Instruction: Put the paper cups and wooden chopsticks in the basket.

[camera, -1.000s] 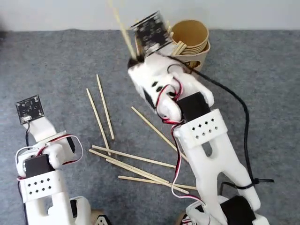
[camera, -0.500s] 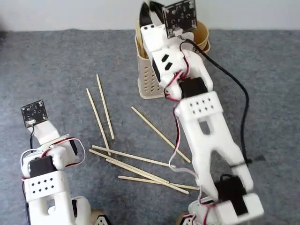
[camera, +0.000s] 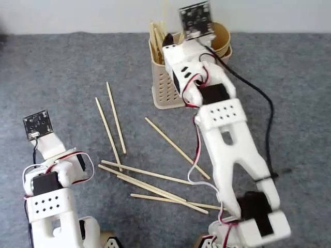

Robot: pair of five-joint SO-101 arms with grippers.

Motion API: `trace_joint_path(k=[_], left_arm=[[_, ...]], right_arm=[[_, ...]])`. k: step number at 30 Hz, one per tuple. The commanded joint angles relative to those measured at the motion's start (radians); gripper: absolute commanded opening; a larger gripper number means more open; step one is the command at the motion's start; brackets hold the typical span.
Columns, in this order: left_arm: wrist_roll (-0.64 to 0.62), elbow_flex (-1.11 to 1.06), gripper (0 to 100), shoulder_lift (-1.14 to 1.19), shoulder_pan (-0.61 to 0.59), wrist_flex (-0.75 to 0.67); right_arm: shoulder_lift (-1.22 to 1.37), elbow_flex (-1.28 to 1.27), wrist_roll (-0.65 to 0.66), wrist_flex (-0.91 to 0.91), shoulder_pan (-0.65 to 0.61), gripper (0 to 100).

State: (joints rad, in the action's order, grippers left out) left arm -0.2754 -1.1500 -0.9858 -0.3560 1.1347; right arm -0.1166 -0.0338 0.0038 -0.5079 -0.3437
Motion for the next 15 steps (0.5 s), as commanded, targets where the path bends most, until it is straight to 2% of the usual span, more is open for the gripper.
trace_joint_path(k=[1,9,15], left_arm=[[0.006,0.013,2,-0.023,-0.005,-0.018],[0.006,0.157,2,-0.015,0.003,0.109],[0.006,0.292,2,-0.012,0.018,0.149]], right_arm=[[-0.183,0.012,-0.034,-0.206,-0.03,18.4],[-0.341,0.009,-0.152,-0.728,-0.09,9.9],[-0.355,-0.091,-0.196,-0.871,-0.084,9.1]])
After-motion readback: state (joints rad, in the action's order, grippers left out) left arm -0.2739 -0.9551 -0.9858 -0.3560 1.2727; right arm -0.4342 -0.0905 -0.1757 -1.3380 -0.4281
